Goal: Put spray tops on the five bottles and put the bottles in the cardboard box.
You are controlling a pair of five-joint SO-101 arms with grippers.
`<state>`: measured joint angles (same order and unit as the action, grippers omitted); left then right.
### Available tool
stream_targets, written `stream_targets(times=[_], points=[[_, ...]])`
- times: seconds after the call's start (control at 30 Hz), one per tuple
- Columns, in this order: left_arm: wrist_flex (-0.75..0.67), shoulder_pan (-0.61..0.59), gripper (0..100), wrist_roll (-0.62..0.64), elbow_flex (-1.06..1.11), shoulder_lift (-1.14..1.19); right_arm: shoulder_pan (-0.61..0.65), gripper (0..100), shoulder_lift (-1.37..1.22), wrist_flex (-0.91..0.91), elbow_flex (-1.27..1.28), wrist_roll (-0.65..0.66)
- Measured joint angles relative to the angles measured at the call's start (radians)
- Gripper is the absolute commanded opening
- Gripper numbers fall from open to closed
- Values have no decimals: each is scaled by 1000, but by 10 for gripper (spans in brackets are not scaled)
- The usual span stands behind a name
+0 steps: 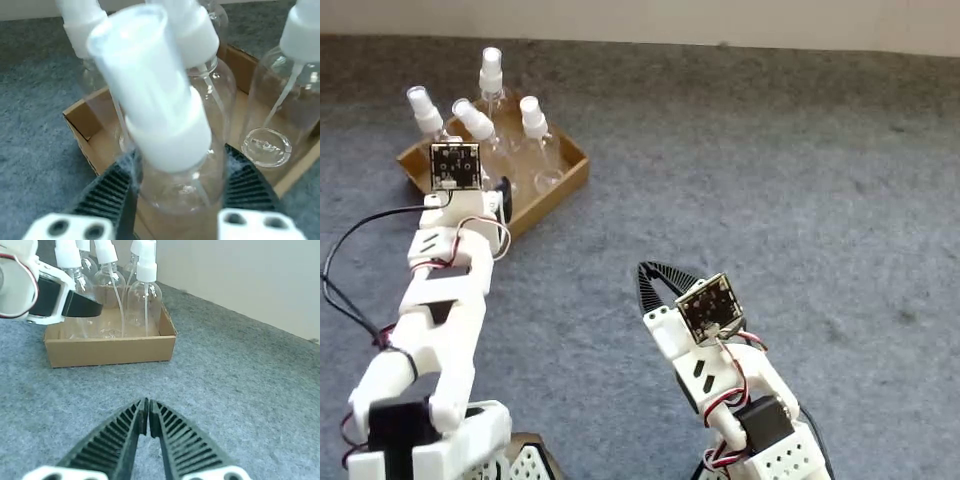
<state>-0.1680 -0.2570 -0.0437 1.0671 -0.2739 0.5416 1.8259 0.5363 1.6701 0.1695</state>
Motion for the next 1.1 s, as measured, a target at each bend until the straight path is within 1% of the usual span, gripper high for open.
stream_targets(times=[0.27, 0.63, 0.8, 1.1], points=[[-2, -9, 29, 5, -64, 91, 0, 4, 0, 0, 0, 0], [-11, -44, 32, 3, -68, 95, 0, 4, 0, 0, 0, 0], [-11, -44, 136, 5, -68, 95, 0, 4, 0, 0, 0, 0], [-20, -49, 148, 0, -48, 95, 0, 4, 0, 0, 0, 0]])
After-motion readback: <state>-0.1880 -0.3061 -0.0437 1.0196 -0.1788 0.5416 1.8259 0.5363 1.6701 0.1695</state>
